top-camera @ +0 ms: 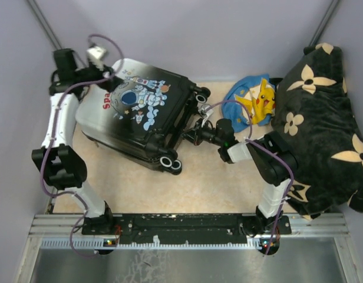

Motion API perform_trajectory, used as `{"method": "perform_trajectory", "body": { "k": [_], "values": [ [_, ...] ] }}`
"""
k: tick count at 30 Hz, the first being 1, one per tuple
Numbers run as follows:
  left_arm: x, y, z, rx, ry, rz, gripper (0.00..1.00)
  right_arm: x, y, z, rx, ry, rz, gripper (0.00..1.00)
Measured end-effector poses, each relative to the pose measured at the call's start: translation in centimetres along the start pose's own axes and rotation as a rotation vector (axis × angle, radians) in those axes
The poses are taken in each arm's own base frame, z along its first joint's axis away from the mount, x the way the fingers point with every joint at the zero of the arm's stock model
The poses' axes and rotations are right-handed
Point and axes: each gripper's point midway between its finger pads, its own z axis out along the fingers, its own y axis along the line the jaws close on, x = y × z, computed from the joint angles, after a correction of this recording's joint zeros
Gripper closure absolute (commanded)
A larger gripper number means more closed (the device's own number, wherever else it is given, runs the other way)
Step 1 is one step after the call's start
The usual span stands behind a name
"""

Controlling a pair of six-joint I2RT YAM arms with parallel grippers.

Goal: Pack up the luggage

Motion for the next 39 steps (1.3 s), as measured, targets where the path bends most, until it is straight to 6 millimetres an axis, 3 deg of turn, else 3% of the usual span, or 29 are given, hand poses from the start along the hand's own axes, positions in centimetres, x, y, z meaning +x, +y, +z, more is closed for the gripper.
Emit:
{"method": "perform_trajectory", "body": {
  "k": [3,5,6,11,15,20,25,30,39],
  "values": [
    [-1.1,-9.9,2.5,0.261,0.014,0.072,0.22,0.5,1.1,0.2,0.024,0.007,-0.012,1.00],
    [-1.3,-16.7,2.9,0.421,0.029,0.116,0.26,0.5,1.1,-0.1,0.060,0.005,-0.037,1.00],
    [-1.4,-19.1,2.7,0.475,0.037,0.143,0.28,0.5,1.0,-0.2,0.075,0.004,-0.049,1.00],
    [-1.2,-29.1,0.2,0.664,0.068,0.371,0.38,0.2,0.0,-0.9,0.136,0.001,-0.113,1.00],
    [-0.6,-34.6,-1.1,0.770,0.090,0.513,0.43,0.3,-0.5,-1.1,0.145,0.011,-0.148,1.00],
    [1.4,-38.4,-1.4,0.843,0.151,0.629,0.44,0.0,-1.3,-1.6,0.145,0.013,-0.172,1.00],
    [4.8,-41.1,-2.2,0.928,0.234,0.710,0.47,-1.3,-2.6,-2.3,0.154,-0.005,-0.179,1.00],
    [7.9,-41.8,-3.0,1.008,0.333,0.740,0.48,-3.3,-5.2,-3.0,0.181,-0.036,-0.182,1.00],
    [9.0,-42.6,-3.6,1.098,0.357,0.774,0.49,-7.3,-10.9,-3.5,0.248,-0.102,-0.223,1.00]
  ]
}}
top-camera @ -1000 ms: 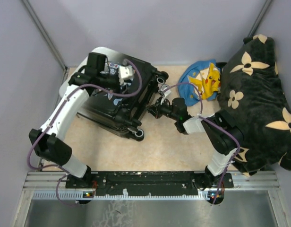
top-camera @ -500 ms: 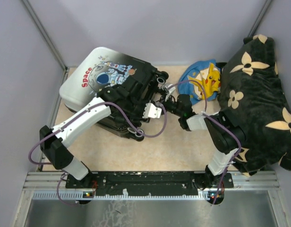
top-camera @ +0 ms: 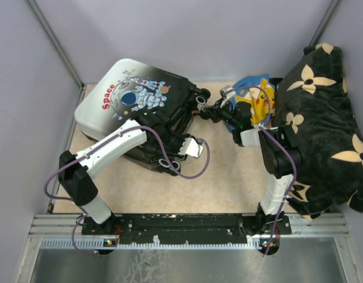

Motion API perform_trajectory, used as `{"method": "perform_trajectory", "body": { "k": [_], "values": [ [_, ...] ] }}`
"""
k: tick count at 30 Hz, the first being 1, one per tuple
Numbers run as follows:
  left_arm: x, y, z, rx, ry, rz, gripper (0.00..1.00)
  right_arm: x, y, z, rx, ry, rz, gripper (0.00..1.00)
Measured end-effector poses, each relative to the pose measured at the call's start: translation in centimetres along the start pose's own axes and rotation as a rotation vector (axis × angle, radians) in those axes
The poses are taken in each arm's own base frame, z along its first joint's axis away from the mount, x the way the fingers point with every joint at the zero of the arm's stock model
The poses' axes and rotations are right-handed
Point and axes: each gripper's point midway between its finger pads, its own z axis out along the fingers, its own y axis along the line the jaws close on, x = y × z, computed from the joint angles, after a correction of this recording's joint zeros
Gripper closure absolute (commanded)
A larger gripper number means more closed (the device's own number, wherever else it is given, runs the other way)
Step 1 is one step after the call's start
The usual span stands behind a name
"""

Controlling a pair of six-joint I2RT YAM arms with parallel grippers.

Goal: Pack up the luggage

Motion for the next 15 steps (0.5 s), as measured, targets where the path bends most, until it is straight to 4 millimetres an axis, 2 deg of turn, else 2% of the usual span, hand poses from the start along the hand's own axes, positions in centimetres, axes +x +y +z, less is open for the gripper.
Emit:
{"method": "perform_trajectory", "body": {
  "k": [1,6,8,9,10,12,15],
  "values": [
    [0.0,-0.1,0.0,0.007,0.001,0.006,0.49,-0.4,-1.2,0.1,0.034,-0.011,-0.012,1.00],
    [0.8,-1.3,0.0,0.057,0.034,0.025,0.49,-2.8,-10.4,-1.0,0.241,-0.077,-0.045,1.00],
    [1.1,-1.4,0.1,0.064,0.038,0.032,0.49,-3.4,-12.9,-1.2,0.288,-0.095,-0.056,1.00],
    [1.1,-1.4,0.1,0.065,0.038,0.038,0.48,-3.5,-13.5,-1.1,0.294,-0.101,-0.059,1.00],
    [1.1,-1.4,0.0,0.066,0.039,0.044,0.46,-3.7,-13.9,-0.9,0.294,-0.106,-0.061,0.94],
    [1.1,-1.3,0.0,0.069,0.039,0.043,0.41,-3.6,-13.6,-0.3,0.240,-0.101,-0.050,0.68],
    [1.0,-0.9,0.0,0.066,0.027,0.034,0.29,-3.4,-12.0,-0.1,0.133,-0.085,-0.016,0.38]
  ]
}}
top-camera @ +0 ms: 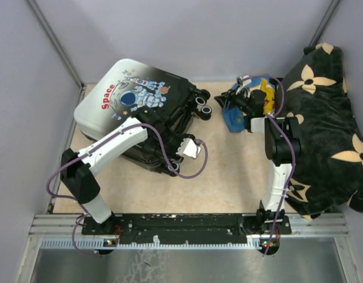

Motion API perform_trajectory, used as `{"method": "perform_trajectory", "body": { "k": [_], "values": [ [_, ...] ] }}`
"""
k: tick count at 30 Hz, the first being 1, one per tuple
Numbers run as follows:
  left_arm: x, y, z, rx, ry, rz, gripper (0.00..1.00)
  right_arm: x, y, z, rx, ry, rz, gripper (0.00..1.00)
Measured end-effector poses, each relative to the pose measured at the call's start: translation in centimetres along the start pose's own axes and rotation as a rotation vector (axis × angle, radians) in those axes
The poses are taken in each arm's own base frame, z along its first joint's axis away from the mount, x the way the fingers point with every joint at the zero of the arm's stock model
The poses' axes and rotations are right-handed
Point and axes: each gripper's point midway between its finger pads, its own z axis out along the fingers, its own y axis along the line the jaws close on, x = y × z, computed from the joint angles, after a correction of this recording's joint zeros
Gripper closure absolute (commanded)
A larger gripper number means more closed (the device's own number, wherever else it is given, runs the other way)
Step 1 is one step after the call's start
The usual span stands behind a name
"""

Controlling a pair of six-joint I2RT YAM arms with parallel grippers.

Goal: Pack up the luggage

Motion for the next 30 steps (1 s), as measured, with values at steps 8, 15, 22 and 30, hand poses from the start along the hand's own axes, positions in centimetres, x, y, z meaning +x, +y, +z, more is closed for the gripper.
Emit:
{"method": "perform_trajectory", "body": {
  "k": [8,15,22,30],
  "values": [
    [0.5,2.2,-2.3,-0.116,-0.120,-0.200,0.14,0.2,3.2,-0.8,-0.190,0.133,0.086,0.01],
    [3.0,4.5,-12.5,-0.499,-0.319,-0.509,0.19,-2.2,2.2,-3.5,-0.217,0.239,0.099,0.01],
    [13.2,4.4,-26.6,-1.116,-0.395,-0.867,0.33,-5.7,2.3,-3.0,-0.208,0.278,0.095,0.07],
    [25.9,-6.3,-31.6,-1.585,-0.325,-1.485,0.45,-6.9,-1.1,1.6,-0.085,0.308,0.136,0.27]
  ]
}}
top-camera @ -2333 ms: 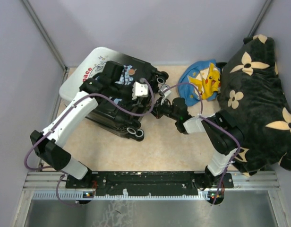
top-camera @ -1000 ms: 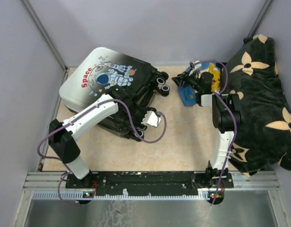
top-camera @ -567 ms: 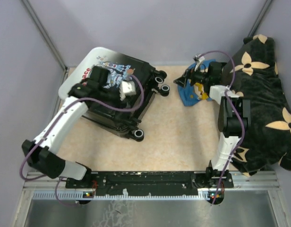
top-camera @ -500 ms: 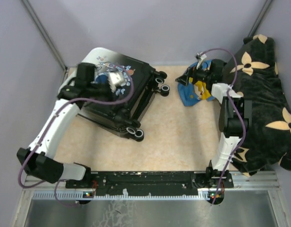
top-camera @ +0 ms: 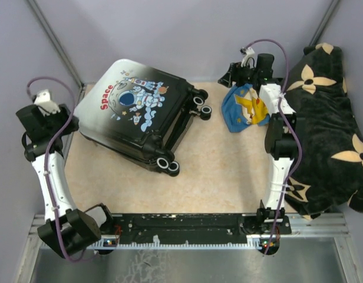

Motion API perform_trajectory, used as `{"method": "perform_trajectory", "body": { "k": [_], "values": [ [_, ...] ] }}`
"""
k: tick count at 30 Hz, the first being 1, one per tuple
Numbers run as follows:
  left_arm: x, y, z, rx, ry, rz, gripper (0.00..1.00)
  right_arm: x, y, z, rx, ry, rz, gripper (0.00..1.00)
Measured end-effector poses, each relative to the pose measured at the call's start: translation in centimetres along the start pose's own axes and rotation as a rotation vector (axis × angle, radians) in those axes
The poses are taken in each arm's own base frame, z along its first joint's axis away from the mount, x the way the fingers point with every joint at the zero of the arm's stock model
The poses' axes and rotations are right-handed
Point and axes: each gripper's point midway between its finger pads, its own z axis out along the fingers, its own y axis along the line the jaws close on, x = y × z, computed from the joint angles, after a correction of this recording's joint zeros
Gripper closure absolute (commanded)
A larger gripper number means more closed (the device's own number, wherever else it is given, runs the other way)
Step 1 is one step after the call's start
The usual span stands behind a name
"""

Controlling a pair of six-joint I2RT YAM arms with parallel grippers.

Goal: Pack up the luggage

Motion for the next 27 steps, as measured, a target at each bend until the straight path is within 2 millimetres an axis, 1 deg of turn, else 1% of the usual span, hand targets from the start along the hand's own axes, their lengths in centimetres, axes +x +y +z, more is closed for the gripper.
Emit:
{"method": "perform_trajectory", "body": {
  "k": [2,3,5,6,8,10,13,17,19,20,22,25,27],
  "values": [
    [2.4,3.1,-0.3,-0.124,0.053,-0.098,0.47,1.3,-1.7,1.4,0.035,0.029,0.037,0.31],
    [3.8,4.3,-0.4,-0.172,0.082,-0.139,0.47,2.6,-2.6,2.2,0.053,0.054,0.062,0.32],
    [6.4,5.3,-0.4,-0.230,0.143,-0.206,0.49,5.1,-3.5,3.5,0.075,0.103,0.103,0.35],
    [7.6,5.5,-0.2,-0.241,0.172,-0.231,0.49,6.8,-3.6,4.3,0.080,0.136,0.127,0.35],
    [9.3,5.6,0.3,-0.249,0.213,-0.262,0.49,9.0,-3.4,5.7,0.079,0.178,0.151,0.37],
    [11.1,5.8,1.0,-0.248,0.260,-0.289,0.49,11.3,-2.5,7.1,0.058,0.219,0.180,0.38],
    [13.8,5.7,2.7,-0.209,0.350,-0.330,0.51,13.2,-1.2,8.4,0.027,0.253,0.211,0.38],
    [18.0,4.2,5.5,-0.065,0.501,-0.398,0.52,14.2,1.3,9.7,-0.054,0.256,0.223,0.40],
    [19.7,3.6,6.5,-0.003,0.559,-0.436,0.52,15.3,2.2,10.0,-0.085,0.257,0.234,0.42],
    [20.3,3.3,6.8,0.023,0.580,-0.451,0.52,15.4,2.4,10.1,-0.097,0.244,0.223,0.43],
    [20.9,2.9,7.5,0.066,0.600,-0.465,0.52,15.6,2.5,9.5,-0.101,0.228,0.229,0.44],
    [20.1,2.5,9.1,0.117,0.580,-0.445,0.51,16.6,3.6,7.8,-0.115,0.226,0.233,0.44],
    [19.4,2.4,10.7,0.141,0.558,-0.414,0.51,17.1,3.9,6.7,-0.103,0.220,0.230,0.44]
  ]
}}
